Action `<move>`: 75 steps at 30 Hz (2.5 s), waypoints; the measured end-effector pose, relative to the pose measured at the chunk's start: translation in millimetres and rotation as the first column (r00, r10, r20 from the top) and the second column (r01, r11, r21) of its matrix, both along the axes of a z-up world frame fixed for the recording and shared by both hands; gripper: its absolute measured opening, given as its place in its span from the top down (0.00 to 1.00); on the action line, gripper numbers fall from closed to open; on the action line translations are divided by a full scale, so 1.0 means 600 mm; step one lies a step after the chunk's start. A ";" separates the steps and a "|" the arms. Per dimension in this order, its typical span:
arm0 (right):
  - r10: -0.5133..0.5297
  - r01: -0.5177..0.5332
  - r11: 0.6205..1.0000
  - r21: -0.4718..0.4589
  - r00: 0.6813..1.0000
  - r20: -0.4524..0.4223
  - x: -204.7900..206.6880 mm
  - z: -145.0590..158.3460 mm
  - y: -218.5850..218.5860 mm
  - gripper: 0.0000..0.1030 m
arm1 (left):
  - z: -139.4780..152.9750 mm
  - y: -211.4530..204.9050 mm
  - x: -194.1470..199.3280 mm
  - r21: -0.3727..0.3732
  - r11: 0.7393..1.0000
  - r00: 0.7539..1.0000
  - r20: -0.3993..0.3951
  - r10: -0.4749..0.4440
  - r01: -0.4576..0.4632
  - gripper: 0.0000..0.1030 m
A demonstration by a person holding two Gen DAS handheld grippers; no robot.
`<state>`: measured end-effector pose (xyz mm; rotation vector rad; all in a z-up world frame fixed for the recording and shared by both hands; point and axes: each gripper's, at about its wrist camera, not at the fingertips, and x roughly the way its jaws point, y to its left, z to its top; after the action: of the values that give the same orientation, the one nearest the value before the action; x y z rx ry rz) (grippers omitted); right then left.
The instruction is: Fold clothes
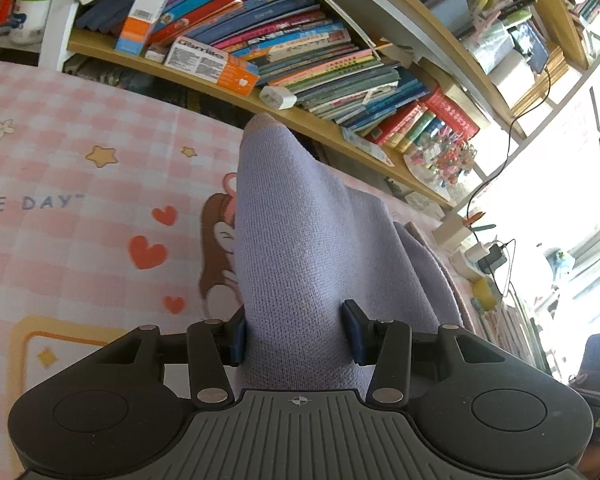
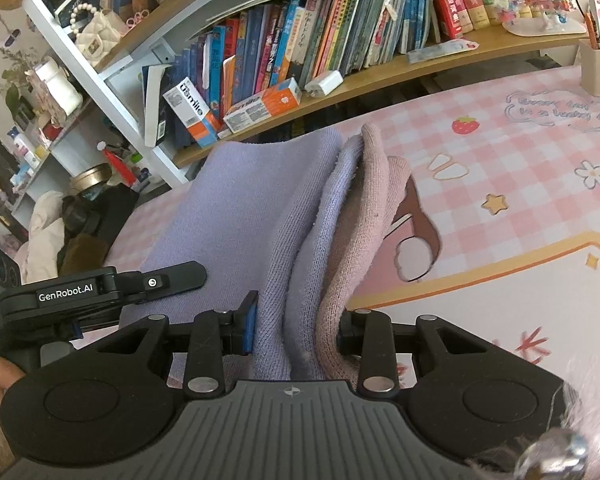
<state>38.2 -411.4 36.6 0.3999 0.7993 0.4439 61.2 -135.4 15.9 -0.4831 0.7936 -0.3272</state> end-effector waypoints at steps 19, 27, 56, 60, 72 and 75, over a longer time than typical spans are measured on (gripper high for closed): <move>0.016 -0.014 0.998 -0.059 0.999 0.030 -0.032 0.015 0.227 0.70 | -0.004 0.221 -0.035 -0.057 0.998 1.000 0.026 0.009 -0.008 0.56; 0.060 -0.056 0.994 -0.090 0.997 0.048 0.002 0.026 0.312 0.69 | -0.002 0.302 -0.013 -0.078 0.996 0.998 0.047 0.039 -0.036 0.56; 0.176 -0.151 0.970 -0.191 0.977 0.121 0.318 -0.043 0.407 0.68 | -0.062 0.366 0.260 -0.010 0.993 0.991 0.058 0.122 -0.121 0.56; 0.189 -0.166 0.967 -0.192 0.976 0.105 0.332 -0.059 0.409 0.68 | -0.077 0.366 0.266 0.002 0.991 0.990 0.043 0.136 -0.136 0.56; 0.102 -0.091 0.982 -0.167 0.993 0.060 0.335 -0.075 0.396 0.42 | -0.081 0.358 0.262 0.063 0.986 0.988 0.046 0.151 -0.153 0.45; 0.085 -0.069 0.978 -0.196 0.994 0.071 0.329 -0.063 0.394 0.32 | -0.072 0.348 0.254 0.143 0.974 0.984 0.072 0.164 -0.173 0.35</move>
<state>235.5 -174.9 -1.3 0.1701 0.7754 0.4471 213.9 73.6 -27.3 -0.3956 0.7078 -0.1228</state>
